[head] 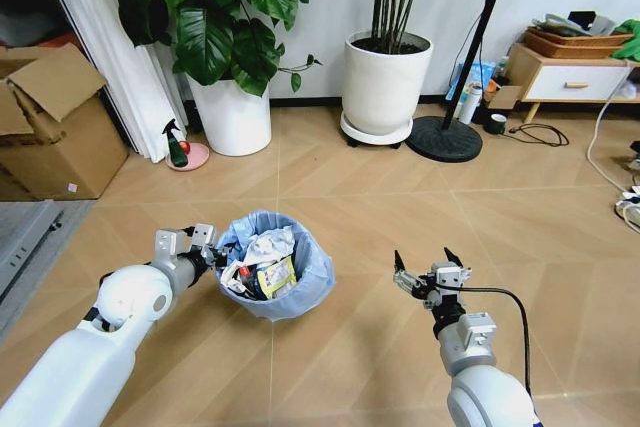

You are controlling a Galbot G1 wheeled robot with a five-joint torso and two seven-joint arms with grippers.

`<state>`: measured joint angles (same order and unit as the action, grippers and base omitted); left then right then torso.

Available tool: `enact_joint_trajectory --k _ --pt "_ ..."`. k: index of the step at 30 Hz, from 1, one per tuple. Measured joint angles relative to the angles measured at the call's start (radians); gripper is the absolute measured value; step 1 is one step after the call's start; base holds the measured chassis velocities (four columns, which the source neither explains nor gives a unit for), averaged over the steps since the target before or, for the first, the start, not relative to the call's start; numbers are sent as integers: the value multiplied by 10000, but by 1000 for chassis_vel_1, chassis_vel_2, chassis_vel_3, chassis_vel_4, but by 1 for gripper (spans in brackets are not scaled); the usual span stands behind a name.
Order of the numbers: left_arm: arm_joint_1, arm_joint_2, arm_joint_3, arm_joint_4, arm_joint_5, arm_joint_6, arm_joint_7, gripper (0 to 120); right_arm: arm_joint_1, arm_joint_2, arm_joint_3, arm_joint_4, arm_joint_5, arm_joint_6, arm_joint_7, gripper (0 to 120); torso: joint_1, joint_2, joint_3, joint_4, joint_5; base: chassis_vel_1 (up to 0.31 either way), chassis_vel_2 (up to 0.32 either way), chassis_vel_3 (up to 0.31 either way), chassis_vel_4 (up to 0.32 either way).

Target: Pick up the trash bin and place the garbage on the floor into it.

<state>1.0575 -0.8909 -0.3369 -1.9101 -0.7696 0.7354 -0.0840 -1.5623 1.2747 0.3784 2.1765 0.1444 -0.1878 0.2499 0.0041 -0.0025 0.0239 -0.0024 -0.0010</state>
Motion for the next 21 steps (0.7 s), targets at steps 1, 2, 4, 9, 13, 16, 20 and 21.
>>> enact_joint_trajectory --k 1,2,4,9,13,16,20,21 --pt "43 30 -42 -54 -9 0 -3 0 -14 21 -54 0 -30 8 -2 100 0 0 0 0 2 190 -172 -180 194" --pt "73 77 -74 -91 -21 0 -7 0 -28 33 -76 0 -59 17 -3 100 -1 0 0 1 1 158 -174 -175 194" --pt "95 120 -103 -123 -30 1 -10 0 -50 35 -101 8 -77 23 -3 100 0 0 0 2 2 158 -175 -162 184" --pt "157 186 -160 -215 -49 0 -32 0 -99 25 -122 24 -114 58 -8 100 -1 1 -1 1 2 178 -170 -154 175" --pt "194 161 -159 -243 -51 0 -68 0 -129 3 -122 29 -128 79 -9 100 -1 0 0 1 -1 160 -170 -179 180" --pt "205 132 -122 -258 -51 0 -86 0 -159 -7 -122 31 -140 98 -9 100 0 0 0 1 3 164 -169 -161 183" --pt "196 127 -110 -258 -52 0 -88 0 -167 -8 -122 31 -149 114 -10 100 0 0 0 1 1 174 -169 -160 174" --pt "191 124 -109 -258 -51 0 -88 0 -167 -6 -124 31 -151 117 -11 100 0 0 -1 1 2 158 -165 -181 183"
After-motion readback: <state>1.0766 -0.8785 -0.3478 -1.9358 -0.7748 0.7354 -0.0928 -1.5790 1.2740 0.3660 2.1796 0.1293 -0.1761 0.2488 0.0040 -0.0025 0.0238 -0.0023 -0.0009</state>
